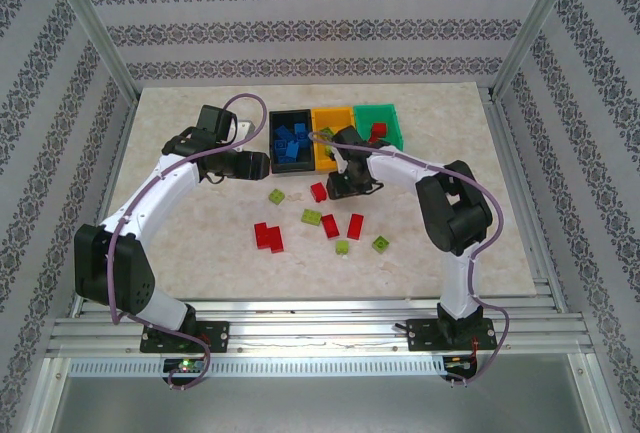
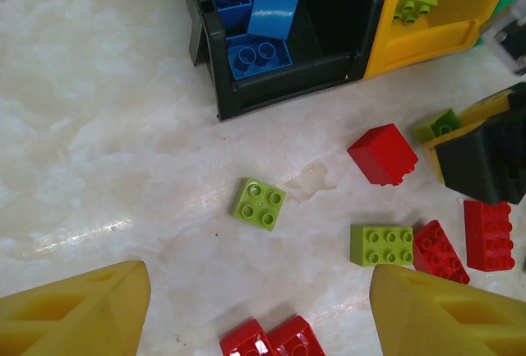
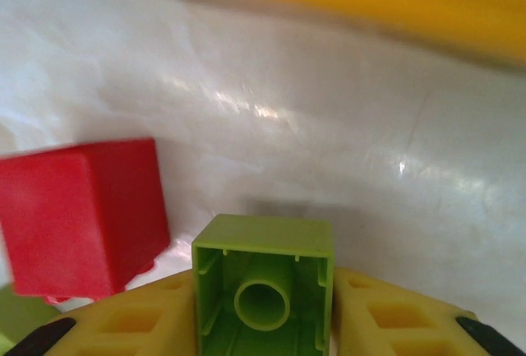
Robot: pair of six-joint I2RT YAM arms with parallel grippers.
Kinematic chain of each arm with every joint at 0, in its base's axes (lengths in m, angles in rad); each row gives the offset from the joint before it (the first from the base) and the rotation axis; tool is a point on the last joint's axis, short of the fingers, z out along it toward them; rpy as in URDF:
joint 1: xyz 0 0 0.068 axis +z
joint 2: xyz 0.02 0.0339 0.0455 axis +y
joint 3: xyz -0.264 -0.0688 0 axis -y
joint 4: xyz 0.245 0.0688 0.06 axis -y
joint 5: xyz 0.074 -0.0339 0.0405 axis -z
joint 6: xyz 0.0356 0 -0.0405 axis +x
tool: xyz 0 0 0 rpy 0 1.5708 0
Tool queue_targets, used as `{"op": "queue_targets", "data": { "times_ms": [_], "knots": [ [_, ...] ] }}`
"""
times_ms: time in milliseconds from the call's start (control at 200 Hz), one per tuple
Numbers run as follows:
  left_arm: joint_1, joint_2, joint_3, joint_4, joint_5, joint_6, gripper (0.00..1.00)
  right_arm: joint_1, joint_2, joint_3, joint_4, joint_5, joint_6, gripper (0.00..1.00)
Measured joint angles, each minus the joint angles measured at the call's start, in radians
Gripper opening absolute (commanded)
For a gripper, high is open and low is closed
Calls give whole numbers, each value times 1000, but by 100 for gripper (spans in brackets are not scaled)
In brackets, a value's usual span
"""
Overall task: Sort the legos into containers by color
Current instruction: Pick up the lego from the center of the table, then place the lego in the container, then pick up the lego from the center of the table.
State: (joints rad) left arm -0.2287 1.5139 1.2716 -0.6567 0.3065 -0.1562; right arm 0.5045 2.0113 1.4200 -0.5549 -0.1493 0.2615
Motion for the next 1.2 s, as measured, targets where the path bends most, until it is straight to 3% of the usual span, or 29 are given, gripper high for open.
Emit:
{"op": "queue_targets", "data": {
  "times_ms": [175, 355, 505, 645, 954, 1204],
  "knots": [
    [0, 8, 0, 0, 0, 0, 71, -40, 2, 152, -13, -23, 0, 42],
    [0, 11, 0, 0, 0, 0, 71, -95, 74, 388, -19, -25, 0, 61],
    [0, 13, 0, 0, 0, 0, 71, -107, 123, 460, -33, -25, -4, 62],
    [0, 13, 0, 0, 0, 0, 71, -80, 115, 410, -39, -32, -8, 61],
    [0, 13, 0, 0, 0, 1, 71, 17, -56, 72, -40, -107, -56, 61],
    [0, 15, 0, 0, 0, 1, 71, 114, -94, -23, -42, -142, -130, 61]
  ]
}}
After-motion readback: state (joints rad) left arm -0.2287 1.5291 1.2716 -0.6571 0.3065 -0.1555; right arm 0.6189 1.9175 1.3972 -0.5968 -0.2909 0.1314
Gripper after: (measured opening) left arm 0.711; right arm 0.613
